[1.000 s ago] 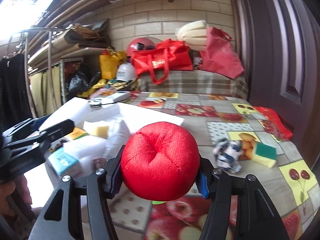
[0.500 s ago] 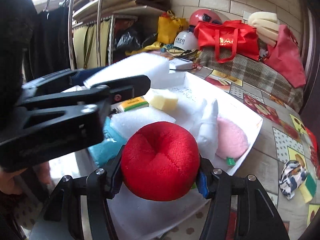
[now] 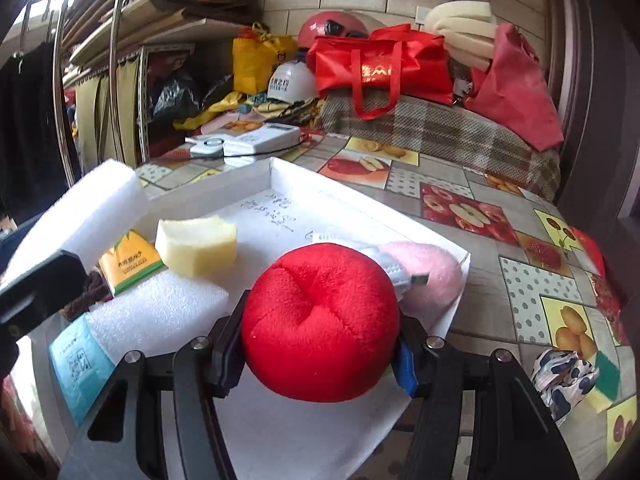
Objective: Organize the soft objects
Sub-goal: 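Lower the foam block into the tray with the left gripper while the right gripper releases the red ball there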
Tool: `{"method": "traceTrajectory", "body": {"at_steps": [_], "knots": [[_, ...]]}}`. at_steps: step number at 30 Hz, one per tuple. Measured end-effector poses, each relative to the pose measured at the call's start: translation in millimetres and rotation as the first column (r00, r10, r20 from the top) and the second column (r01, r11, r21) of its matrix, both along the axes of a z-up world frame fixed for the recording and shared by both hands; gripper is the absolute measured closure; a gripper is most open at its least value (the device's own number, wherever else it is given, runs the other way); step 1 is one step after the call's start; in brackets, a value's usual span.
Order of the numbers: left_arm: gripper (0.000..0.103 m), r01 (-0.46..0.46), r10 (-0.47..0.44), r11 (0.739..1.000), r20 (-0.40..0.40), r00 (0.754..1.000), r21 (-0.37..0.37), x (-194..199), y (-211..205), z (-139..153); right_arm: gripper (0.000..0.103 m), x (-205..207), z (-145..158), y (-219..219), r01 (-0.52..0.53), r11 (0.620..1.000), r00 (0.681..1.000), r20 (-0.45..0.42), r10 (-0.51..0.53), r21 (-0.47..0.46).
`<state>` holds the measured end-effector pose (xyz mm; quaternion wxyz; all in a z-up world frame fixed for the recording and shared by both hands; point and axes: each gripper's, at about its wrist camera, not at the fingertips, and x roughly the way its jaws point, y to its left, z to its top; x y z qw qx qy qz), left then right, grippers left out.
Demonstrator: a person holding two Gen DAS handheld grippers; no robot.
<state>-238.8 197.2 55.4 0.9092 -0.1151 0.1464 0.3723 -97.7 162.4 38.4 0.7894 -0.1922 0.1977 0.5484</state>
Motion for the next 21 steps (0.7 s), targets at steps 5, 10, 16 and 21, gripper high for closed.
{"method": "traceTrajectory", "body": {"at_steps": [5,10,16,21], "knots": [[0.047,-0.016,0.017,0.999,0.017,1.0,-0.03,-3,7,-1,0.044,-10,4,-4,-0.022,0.999,1.0,0.004,0.022,0.037],[0.047,-0.063,0.061,0.997,0.049,0.997,0.041,-11,7,8,0.044,-25,7,-8,-0.041,0.997,0.998,0.048,0.038,0.069],[0.047,-0.066,0.066,0.998,0.043,0.997,-0.005,11,31,20,0.041,-19,5,-5,-0.022,0.998,1.0,0.023,0.021,0.053],[0.018,-0.125,0.129,0.989,0.04,0.991,-0.076,17,46,7,0.011,-16,3,-3,-0.003,0.999,1.0,0.016,0.002,0.039]]}}
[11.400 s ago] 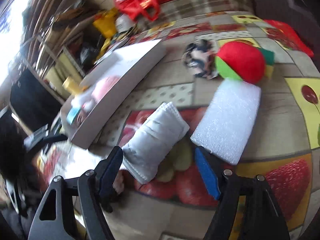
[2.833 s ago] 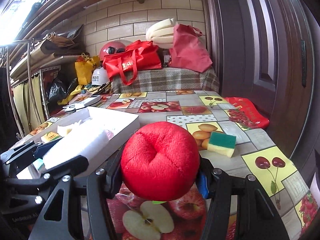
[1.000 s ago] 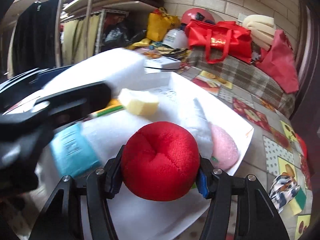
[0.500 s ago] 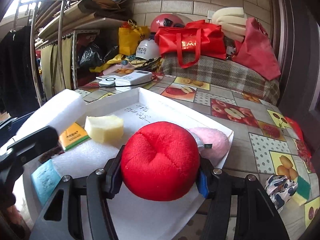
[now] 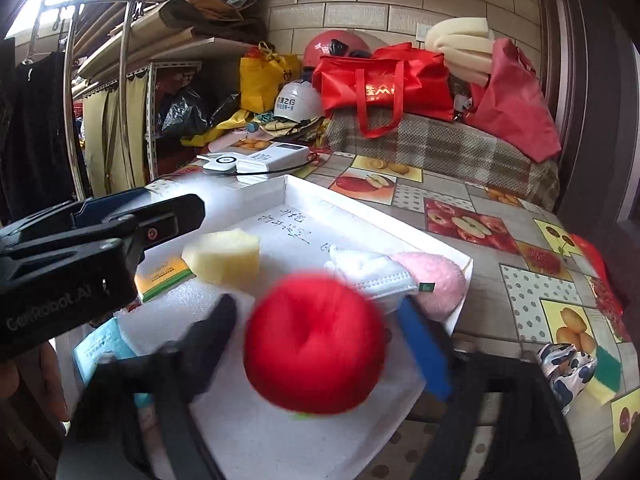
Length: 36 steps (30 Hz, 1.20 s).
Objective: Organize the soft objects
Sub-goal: 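Lower the foam block into the tray with the left gripper while the right gripper releases the red ball there, then move both open grippers from the tray back over the table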
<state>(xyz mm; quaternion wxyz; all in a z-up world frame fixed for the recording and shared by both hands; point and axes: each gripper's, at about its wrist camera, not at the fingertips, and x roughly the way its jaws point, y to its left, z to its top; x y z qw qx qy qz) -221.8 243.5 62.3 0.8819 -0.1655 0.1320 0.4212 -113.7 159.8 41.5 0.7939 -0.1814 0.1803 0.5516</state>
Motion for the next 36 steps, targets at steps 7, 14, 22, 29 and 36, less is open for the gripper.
{"method": "traceTrajectory", "body": {"at_steps": [7,14,22,29,36], "knots": [[0.0,-0.059,0.059,0.995,0.0,0.998,0.08,-13,-16,-4,0.0,-3,2,-3,0.011,1.0,1.0,0.013,-0.011,0.016],[0.0,-0.041,0.039,0.992,0.02,0.999,0.117,-19,-35,-4,0.0,2,4,-8,0.034,0.999,0.999,-0.005,-0.034,0.039],[0.0,-0.012,0.017,0.989,-0.035,0.999,0.145,-7,-44,-4,0.0,2,6,-13,0.04,0.997,0.999,-0.002,-0.04,0.071],[0.0,-0.013,0.016,0.992,-0.025,1.0,0.122,-7,-43,-5,0.0,3,7,-16,0.051,0.995,0.999,-0.007,-0.05,0.084],[0.0,-0.014,0.017,0.992,-0.023,1.0,0.123,-8,-42,-4,0.0,2,9,-23,0.067,0.991,0.998,0.002,-0.068,0.119]]}}
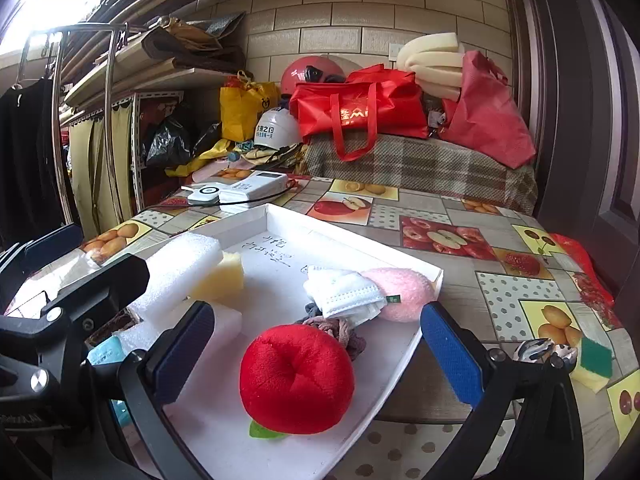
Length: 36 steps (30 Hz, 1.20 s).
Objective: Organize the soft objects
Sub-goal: 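Move both open grippers from the tray back over the table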
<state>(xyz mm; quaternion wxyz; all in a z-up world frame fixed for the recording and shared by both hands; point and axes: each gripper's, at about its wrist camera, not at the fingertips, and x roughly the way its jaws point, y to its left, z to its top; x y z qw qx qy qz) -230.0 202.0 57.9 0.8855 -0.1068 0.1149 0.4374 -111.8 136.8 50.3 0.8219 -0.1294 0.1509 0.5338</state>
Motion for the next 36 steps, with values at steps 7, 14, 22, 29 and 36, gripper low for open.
{"method": "traceTrajectory", "body": {"at_steps": [7,14,22,29,36], "knots": [[0.0,0.025,-0.019,0.998,0.096,0.995,-0.053,-15,2,1,0.0,-7,9,-37,0.062,0.988,0.996,0.061,-0.072,0.143],[0.0,0.061,-0.061,0.998,0.042,0.997,0.0,-3,-18,4,0.0,38,10,-95,0.261,0.952,0.964,-0.001,-0.265,0.158],[0.0,0.132,-0.132,0.991,-0.018,0.991,0.037,15,-41,4,0.0,115,7,-168,0.401,0.911,0.915,-0.001,-0.403,0.098],[0.0,0.368,-0.366,0.93,-0.091,0.926,0.005,66,-85,3,0.0,199,-7,-196,0.417,0.907,0.888,-0.186,-0.42,-0.061],[0.0,0.484,-0.502,0.864,-0.168,0.848,-0.136,149,-109,-4,0.0,216,-20,-158,0.264,0.936,0.949,-0.112,-0.296,-0.233]]}}
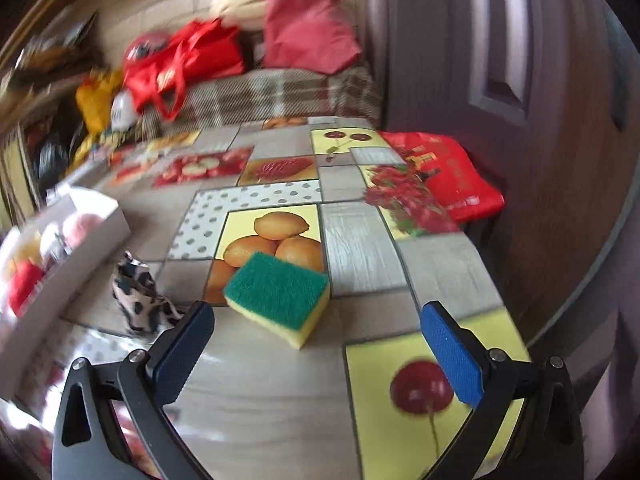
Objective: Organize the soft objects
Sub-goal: 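Move both open grippers from the tray back over the table, then grasp the black-white patterned cloth with the left gripper while the right gripper grasps the green-yellow sponge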
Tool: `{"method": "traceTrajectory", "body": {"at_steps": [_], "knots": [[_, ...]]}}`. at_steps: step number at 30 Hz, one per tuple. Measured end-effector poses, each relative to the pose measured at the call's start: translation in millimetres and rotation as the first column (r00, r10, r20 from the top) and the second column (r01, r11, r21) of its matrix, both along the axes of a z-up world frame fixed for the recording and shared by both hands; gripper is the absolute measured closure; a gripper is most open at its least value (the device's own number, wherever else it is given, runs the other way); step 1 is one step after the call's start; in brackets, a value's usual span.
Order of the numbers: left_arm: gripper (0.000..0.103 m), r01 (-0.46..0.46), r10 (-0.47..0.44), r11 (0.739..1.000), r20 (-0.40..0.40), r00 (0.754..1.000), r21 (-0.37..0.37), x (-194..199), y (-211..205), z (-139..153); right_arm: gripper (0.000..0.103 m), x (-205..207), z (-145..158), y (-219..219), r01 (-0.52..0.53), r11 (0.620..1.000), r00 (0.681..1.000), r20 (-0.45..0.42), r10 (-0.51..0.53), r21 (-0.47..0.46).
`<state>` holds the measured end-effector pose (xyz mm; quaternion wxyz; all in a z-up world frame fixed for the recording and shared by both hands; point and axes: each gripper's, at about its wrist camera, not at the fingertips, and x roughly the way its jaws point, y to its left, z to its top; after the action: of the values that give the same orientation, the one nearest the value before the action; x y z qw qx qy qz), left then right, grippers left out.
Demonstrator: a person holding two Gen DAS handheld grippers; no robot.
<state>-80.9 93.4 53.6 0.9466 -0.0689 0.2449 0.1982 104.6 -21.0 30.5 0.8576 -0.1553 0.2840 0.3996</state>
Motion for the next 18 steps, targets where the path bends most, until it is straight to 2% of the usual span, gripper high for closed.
{"method": "traceTrajectory", "body": {"at_steps": [6,7,8,9,10,14,18], "knots": [[0.001,-0.015,0.013,0.999,-0.042,0.999,-0.051,67,5,-4,0.0,9,-14,33,-0.134,0.983,0.991,-0.027,0.131,-0.123],[0.001,-0.022,0.018,0.998,-0.06,0.998,-0.063,80,9,-5,0.004,9,-17,36,-0.149,0.979,0.989,-0.044,0.144,-0.14],[0.001,-0.027,0.021,0.997,-0.074,0.997,-0.071,89,11,-6,0.011,11,-22,39,-0.159,0.974,0.987,-0.065,0.15,-0.161],[0.001,-0.032,0.025,0.996,-0.088,0.996,-0.077,99,14,-7,0.033,11,-22,39,-0.18,0.972,0.982,-0.083,0.169,-0.148],[0.001,-0.033,0.025,0.996,-0.102,0.994,-0.081,110,16,-7,0.046,11,-20,36,-0.18,0.974,0.982,-0.079,0.171,-0.135],[0.001,-0.036,0.026,0.997,-0.14,0.99,-0.073,137,17,-11,0.053,13,-19,31,-0.146,0.982,0.988,-0.071,0.138,-0.124],[0.001,-0.078,0.056,0.992,-0.212,0.976,-0.095,156,28,-18,0.053,23,-17,25,-0.128,0.988,0.987,-0.112,0.118,-0.084]]}}
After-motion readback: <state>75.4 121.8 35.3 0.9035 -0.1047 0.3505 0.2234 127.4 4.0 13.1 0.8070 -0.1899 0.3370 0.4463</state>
